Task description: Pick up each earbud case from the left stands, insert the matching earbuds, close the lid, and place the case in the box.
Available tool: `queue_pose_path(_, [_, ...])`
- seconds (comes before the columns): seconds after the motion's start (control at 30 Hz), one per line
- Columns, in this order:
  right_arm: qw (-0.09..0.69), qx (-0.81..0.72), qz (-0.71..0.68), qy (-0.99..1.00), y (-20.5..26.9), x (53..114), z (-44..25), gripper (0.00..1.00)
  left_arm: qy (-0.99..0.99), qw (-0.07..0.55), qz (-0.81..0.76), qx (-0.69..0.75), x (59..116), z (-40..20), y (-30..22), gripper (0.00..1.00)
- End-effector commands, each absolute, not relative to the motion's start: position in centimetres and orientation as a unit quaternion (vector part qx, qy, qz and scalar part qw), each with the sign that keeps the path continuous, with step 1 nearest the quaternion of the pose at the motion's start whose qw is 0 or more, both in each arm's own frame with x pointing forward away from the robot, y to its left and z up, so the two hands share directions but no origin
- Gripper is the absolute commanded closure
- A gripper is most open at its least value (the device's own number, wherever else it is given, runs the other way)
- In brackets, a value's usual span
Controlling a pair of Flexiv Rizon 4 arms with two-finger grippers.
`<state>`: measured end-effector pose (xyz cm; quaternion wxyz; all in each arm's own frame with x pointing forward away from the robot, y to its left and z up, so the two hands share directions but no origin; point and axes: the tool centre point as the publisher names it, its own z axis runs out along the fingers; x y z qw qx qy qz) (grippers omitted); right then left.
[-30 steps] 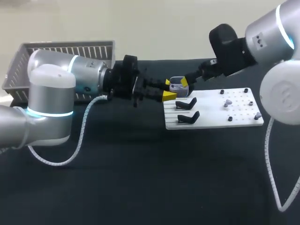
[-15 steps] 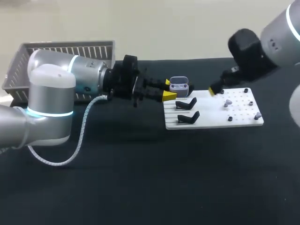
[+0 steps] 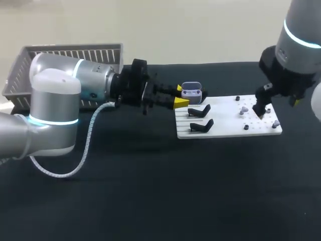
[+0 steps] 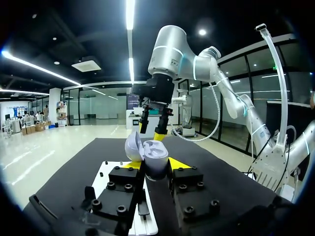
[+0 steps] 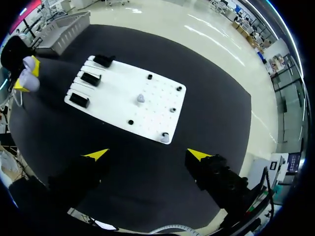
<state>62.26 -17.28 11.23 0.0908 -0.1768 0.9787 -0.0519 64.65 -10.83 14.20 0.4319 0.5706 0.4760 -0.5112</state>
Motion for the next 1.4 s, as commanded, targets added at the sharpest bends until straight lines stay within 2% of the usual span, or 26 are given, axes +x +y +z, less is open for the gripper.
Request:
queue_pose_path(0.03, [0.079,-0.169,-0.053,0.981,-17.9,63.0,9.5,0.0,0.475,0.434,-0.511,0.57,64.6,14.1,-10.8,1.0])
queue_pose_path(0.57, [0.038,-0.181,-0.053,0.981,-19.0,63.5,4.5,0.01,0.475,0.434,-0.511,0.57,64.6,14.1,-10.8,1.0])
queue_pose_path(0.67, [0.039,-0.17,-0.058,0.983,-19.2,63.9,4.0,0.2,0.475,0.434,-0.511,0.57,64.6,14.1,-10.8,1.0])
queue_pose_path(0.77, [0.045,-0.157,-0.062,0.985,-19.4,64.1,3.7,0.46,0.475,0.434,-0.511,0.57,64.6,14.1,-10.8,1.0])
queue_pose_path(0.83, [0.047,-0.15,-0.062,0.986,-19.6,64.2,3.6,0.5,0.475,0.434,-0.511,0.57,64.6,14.1,-10.8,1.0])
queue_pose_path(0.87, [0.046,-0.149,-0.061,0.986,-19.7,64.2,3.6,0.49,0.475,0.434,-0.511,0.57,64.6,14.1,-10.8,1.0])
queue_pose_path(0.9, [0.046,-0.148,-0.06,0.986,-19.8,64.2,3.5,0.41,0.475,0.434,-0.511,0.57,64.6,14.1,-10.8,1.0])
queue_pose_path(0.93, [0.046,-0.148,-0.06,0.986,-19.8,64.2,3.4,0.4,0.475,0.434,-0.511,0.57,64.6,14.1,-10.8,1.0])
queue_pose_path(1.0, [0.047,-0.144,-0.061,0.987,-19.9,64.2,3.3,0.45,0.475,0.434,-0.511,0.57,64.6,14.1,-10.8,1.0])
queue_pose_path(1.13, [0.056,-0.132,-0.067,0.987,-20.2,64.3,3.0,0.5,0.475,0.434,-0.511,0.57,64.6,14.1,-10.8,1.0])
queue_pose_path(1.27, [0.066,-0.124,-0.069,0.988,-20.5,64.5,2.8,0.51,0.475,0.434,-0.511,0.57,64.6,14.1,-10.8,1.0])
queue_pose_path(1.3, [0.069,-0.123,-0.069,0.988,-20.6,64.6,2.8,0.45,0.475,0.434,-0.511,0.57,64.6,14.1,-10.8,1.0])
queue_pose_path(1.4, [0.074,-0.12,-0.072,0.987,-20.7,64.7,2.7,0.52,0.475,0.434,-0.511,0.57,64.6,14.1,-10.8,1.0])
